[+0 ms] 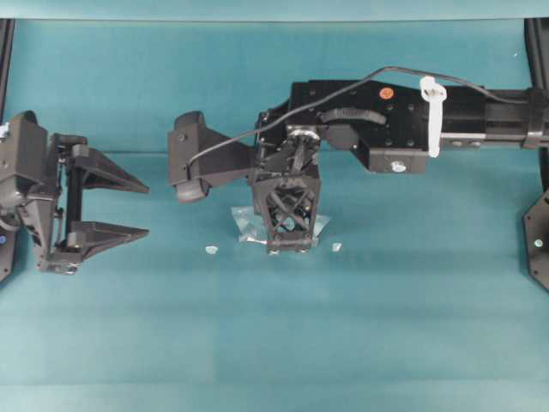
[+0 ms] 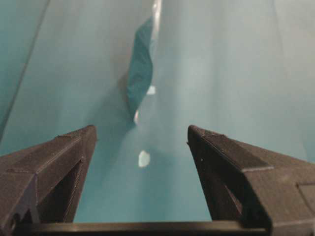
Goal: Hand over the silver zip bag and make it stand upright.
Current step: 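Reach the left gripper to the hanging bag and grasp its lower edge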
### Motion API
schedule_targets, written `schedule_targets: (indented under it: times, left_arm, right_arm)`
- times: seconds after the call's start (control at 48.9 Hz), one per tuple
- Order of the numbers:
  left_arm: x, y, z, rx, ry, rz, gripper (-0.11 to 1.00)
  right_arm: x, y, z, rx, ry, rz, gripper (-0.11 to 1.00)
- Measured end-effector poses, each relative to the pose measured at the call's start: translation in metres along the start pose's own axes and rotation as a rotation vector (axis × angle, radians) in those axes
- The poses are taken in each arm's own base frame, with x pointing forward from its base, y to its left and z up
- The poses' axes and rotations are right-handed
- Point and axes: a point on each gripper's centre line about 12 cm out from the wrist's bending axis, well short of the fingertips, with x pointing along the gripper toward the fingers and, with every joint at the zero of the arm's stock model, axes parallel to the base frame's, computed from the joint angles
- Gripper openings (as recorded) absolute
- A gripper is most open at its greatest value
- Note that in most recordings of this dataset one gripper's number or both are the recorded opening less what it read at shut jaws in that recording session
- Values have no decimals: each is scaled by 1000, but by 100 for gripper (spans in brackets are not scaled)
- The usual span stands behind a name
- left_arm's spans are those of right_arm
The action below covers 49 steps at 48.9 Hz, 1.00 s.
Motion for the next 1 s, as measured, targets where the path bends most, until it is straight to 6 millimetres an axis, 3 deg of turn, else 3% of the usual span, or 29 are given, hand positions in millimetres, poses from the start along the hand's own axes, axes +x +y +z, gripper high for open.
schedule_targets:
  times: [0.286, 0.45, 0.613, 0.859, 1.002]
  left_arm:
    - [3, 3, 0, -4, -11, 11, 86]
    - [14, 7, -15, -9, -11, 15, 86]
    - [44, 8, -31, -18, -38, 8, 87]
    - [107, 10, -39, -65, -38, 6, 93]
    - [128, 11, -44, -64, -30, 4, 93]
  right_arm:
    - [0, 5, 1, -16, 2, 1, -5]
    - [0, 7, 1, -23, 1, 2, -5]
    - [1, 7, 1, -40, 2, 2, -5]
    - [1, 7, 2, -42, -2, 1, -5]
    - [1, 6, 3, -40, -12, -1, -5]
